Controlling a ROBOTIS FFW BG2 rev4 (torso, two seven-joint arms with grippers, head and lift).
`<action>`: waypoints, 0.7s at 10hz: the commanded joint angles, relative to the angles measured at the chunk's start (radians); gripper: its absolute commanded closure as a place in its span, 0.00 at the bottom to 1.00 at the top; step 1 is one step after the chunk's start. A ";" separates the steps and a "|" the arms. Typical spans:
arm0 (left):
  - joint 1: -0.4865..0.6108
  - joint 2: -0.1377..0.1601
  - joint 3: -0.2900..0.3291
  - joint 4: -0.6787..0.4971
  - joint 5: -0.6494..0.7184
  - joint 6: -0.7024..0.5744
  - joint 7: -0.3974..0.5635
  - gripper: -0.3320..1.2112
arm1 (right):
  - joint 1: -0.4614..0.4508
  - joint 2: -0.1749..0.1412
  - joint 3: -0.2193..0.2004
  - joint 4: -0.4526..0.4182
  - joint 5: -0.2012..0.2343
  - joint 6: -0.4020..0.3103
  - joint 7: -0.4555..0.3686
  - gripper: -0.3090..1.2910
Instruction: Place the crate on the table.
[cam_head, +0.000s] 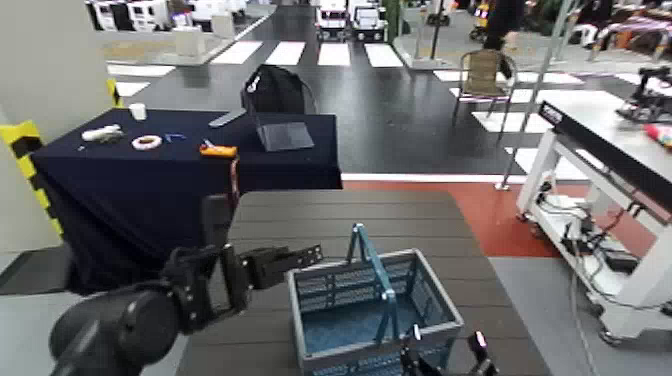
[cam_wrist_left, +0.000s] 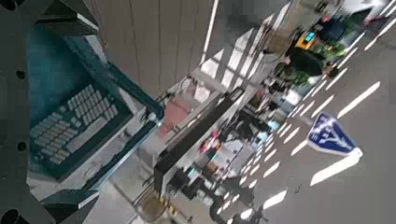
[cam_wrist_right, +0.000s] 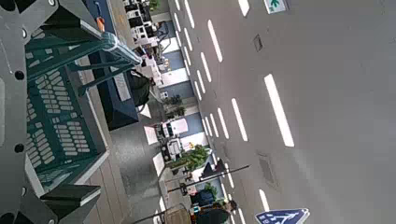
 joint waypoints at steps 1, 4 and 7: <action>0.174 -0.009 0.054 -0.160 -0.051 -0.135 0.111 0.27 | 0.006 0.003 -0.009 -0.004 0.002 -0.001 0.000 0.28; 0.329 -0.051 0.094 -0.253 -0.189 -0.365 0.126 0.27 | 0.012 0.002 -0.015 -0.011 0.006 0.004 0.000 0.28; 0.461 -0.055 0.100 -0.289 -0.284 -0.479 0.172 0.27 | 0.020 0.005 -0.025 -0.021 0.015 0.015 0.000 0.28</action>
